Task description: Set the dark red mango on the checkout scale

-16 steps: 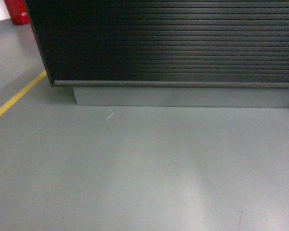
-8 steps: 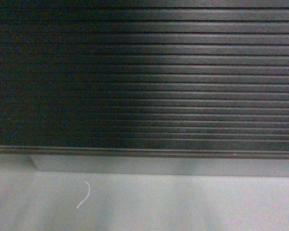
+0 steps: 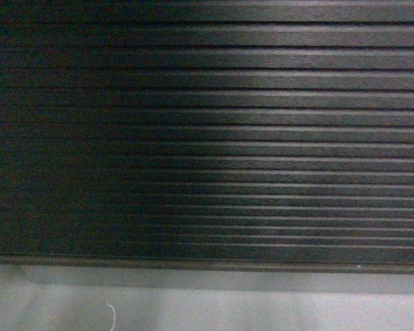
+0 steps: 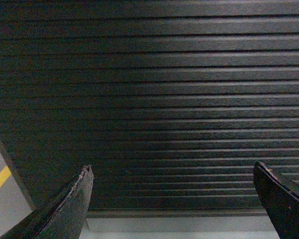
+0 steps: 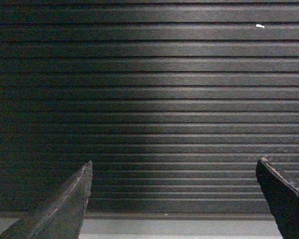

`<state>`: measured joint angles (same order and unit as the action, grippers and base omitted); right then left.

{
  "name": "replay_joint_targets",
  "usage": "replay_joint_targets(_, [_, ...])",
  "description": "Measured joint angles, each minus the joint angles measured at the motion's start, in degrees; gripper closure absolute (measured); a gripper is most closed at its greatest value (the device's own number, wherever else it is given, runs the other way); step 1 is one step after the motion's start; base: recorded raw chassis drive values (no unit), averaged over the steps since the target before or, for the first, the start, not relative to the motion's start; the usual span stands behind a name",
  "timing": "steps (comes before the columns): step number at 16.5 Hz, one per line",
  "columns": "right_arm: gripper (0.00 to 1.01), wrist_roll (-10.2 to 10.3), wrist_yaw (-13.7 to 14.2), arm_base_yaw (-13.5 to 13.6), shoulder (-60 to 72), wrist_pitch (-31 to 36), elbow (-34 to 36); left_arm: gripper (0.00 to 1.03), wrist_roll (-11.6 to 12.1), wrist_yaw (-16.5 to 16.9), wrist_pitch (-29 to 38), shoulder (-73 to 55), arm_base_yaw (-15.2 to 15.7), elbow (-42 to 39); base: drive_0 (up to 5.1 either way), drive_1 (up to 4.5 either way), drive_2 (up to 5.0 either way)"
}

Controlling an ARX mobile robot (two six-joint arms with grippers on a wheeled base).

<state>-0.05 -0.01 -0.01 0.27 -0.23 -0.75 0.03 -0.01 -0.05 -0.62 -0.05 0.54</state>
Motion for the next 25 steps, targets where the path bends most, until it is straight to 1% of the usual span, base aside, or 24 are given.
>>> replay_joint_targets(25, [0.03,0.0,-0.1,0.0,0.0,0.0,0.0,0.05,0.0,0.0,-0.2,0.0,0.0,0.0,0.0,0.0,0.0])
